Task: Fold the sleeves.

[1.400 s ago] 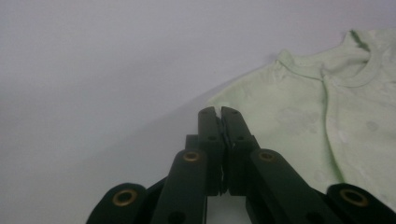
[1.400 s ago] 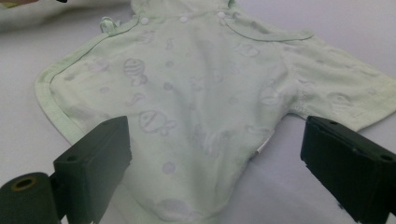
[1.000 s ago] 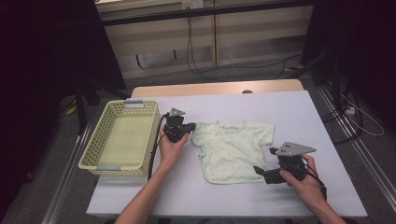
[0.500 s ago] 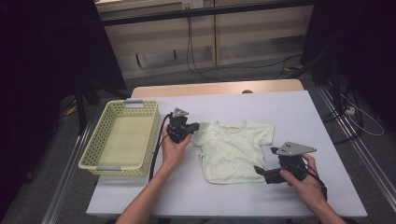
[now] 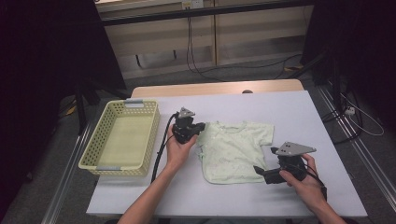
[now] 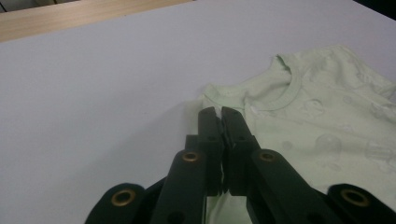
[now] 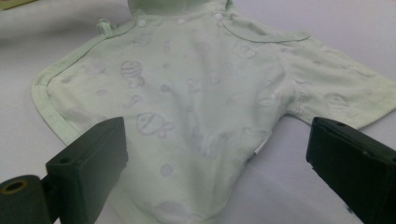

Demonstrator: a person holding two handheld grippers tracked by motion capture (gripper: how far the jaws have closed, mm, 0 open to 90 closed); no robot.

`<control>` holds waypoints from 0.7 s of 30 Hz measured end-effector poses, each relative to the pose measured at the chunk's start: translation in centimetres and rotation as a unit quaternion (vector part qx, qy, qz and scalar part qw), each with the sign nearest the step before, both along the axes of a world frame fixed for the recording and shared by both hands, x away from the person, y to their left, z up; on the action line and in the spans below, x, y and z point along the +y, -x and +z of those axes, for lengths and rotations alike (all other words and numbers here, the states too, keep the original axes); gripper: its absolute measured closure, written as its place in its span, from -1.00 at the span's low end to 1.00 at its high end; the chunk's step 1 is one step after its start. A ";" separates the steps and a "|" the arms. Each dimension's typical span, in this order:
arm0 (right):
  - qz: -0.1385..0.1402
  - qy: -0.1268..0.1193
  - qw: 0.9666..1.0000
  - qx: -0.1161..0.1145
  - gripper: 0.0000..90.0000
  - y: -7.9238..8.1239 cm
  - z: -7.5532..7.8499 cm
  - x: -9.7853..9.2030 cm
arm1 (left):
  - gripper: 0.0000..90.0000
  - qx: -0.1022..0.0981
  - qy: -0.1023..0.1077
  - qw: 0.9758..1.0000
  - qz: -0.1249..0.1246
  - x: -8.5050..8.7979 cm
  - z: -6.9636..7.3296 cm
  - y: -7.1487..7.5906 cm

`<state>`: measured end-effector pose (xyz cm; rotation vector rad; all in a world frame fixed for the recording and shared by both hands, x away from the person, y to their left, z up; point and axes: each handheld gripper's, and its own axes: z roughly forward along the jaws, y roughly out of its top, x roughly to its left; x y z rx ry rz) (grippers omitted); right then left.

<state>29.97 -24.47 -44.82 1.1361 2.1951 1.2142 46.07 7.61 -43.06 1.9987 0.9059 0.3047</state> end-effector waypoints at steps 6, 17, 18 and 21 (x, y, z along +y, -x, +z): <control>0.001 0.001 1.000 -0.001 -0.88 0.0 0.0 0.0 | 0.95 0.004 -0.002 1.000 -0.013 -0.9 0.0 0.3; 0.001 0.001 1.000 0.000 -0.88 0.0 0.0 0.0 | 0.95 0.009 -0.004 1.000 -0.021 -2.3 -0.4 0.1; 0.000 0.001 1.000 0.000 -0.88 0.0 0.0 0.0 | 0.95 0.008 -0.006 1.000 -0.024 -2.4 -0.6 0.1; 0.000 0.001 1.000 0.000 -0.88 0.0 0.0 0.0 | 0.95 0.011 -0.005 1.000 -0.021 -2.5 -0.7 0.1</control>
